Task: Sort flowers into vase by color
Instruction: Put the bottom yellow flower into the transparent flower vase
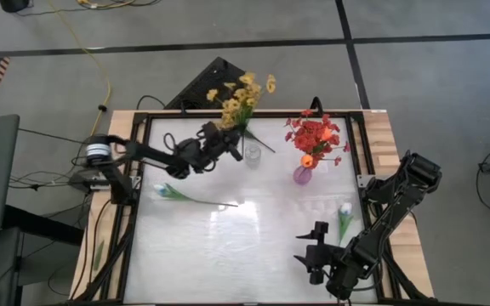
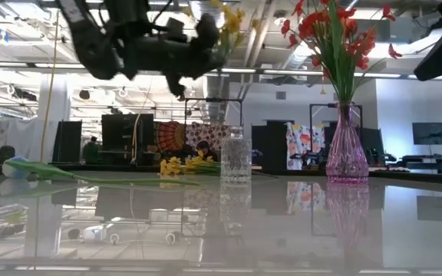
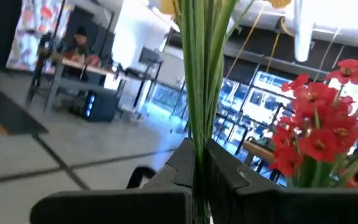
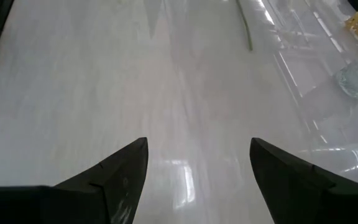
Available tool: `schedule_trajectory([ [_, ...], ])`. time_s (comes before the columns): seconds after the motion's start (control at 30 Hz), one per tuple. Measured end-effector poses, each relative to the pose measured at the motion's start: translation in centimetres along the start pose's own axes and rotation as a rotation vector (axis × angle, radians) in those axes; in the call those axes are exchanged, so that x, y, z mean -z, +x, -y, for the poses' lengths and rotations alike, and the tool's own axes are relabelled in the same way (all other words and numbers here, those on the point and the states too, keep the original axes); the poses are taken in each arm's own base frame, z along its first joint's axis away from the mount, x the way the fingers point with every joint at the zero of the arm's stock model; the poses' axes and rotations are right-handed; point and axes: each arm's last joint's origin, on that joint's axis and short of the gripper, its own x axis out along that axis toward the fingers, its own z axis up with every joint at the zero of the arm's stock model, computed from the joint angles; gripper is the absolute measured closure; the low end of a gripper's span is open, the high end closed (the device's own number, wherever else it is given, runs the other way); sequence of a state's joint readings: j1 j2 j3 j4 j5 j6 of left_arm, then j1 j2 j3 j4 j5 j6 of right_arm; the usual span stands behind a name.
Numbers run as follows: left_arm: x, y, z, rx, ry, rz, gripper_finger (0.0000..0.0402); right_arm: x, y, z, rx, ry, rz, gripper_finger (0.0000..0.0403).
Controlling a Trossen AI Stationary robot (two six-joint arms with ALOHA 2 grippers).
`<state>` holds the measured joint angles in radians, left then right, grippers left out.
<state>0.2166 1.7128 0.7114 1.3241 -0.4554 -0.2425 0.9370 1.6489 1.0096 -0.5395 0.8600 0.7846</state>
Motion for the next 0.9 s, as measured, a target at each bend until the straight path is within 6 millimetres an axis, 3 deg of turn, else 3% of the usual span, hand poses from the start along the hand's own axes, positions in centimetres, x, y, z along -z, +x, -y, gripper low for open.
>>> schedule_trajectory([
  [0.33,3.0,5.5,-0.7,0.053,0.039,0.022,0.0397,-0.1,0.2,0.2,0.008,0.003,-0.001,0.0097],
  [0.9,4.0,5.7,-1.3,0.039,0.188,-0.031,0.0396,-0.1,0.2,0.1,0.005,-0.005,-0.006,0.0097],
])
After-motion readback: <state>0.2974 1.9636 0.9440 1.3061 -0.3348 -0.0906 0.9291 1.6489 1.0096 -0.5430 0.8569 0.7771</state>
